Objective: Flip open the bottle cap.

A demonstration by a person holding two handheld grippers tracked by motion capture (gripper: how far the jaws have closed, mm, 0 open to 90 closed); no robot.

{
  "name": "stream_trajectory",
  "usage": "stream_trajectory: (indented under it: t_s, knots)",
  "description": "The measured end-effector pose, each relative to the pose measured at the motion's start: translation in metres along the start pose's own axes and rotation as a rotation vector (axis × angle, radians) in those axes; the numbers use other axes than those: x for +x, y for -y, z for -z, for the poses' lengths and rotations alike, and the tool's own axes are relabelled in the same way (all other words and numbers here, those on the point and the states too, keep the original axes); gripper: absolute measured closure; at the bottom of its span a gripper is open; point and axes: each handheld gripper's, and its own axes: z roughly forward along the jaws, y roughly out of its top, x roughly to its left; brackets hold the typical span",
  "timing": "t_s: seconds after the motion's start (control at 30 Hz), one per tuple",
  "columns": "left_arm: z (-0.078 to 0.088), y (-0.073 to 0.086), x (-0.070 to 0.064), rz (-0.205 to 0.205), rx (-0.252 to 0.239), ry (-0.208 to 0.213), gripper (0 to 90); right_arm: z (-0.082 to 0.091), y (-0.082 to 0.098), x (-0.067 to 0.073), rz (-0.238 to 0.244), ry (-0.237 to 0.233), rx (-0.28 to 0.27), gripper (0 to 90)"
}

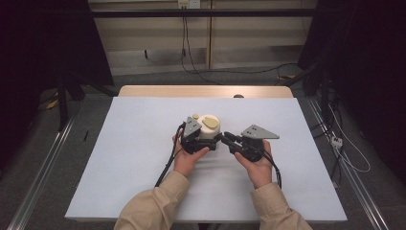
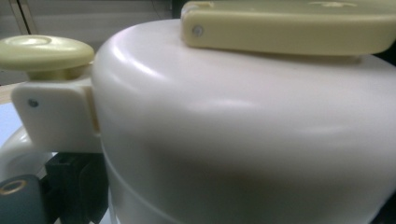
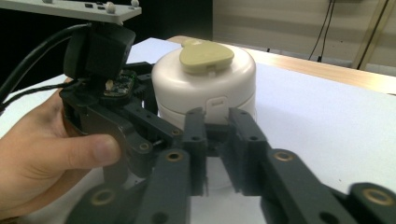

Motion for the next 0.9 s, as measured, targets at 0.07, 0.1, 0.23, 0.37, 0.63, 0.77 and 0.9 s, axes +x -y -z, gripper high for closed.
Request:
stream_trajectory:
  t_s: [0.07, 0.1, 0.23, 0.37, 0.63, 0.77, 0.9]
  knots:
    - [0.000, 0.000, 0.000, 0.001, 0.001, 0.001, 5.5, -0.001, -0.001, 0.000, 0.005, -0.002, 0.002, 85.9]
    - [0.000, 0.000, 0.000, 0.000, 0.002, 0.001, 5.5, -0.001, -0.002, 0.000, 0.001, -0.004, 0.004, 88.8]
    - [0.000, 0.000, 0.000, -0.006, 0.004, 0.000, 5.5, -0.002, -0.004, -0.001, 0.011, -0.010, 0.020, 90.0]
    - [0.000, 0.000, 0.000, -0.006, 0.005, 0.000, 5.5, -0.003, -0.008, 0.000, 0.028, -0.016, 0.033, 90.0]
    - [0.000, 0.000, 0.000, -0.006, 0.005, -0.003, 5.5, -0.006, -0.013, 0.002, 0.043, -0.025, 0.053, 90.0]
    - [0.000, 0.000, 0.000, -0.005, 0.005, -0.003, 5.5, -0.009, -0.014, 0.000, 0.037, -0.019, 0.057, 90.0]
    - [0.000, 0.000, -0.001, -0.007, 0.004, -0.005, 5.5, -0.012, -0.017, 0.000, 0.052, -0.022, 0.065, 90.0]
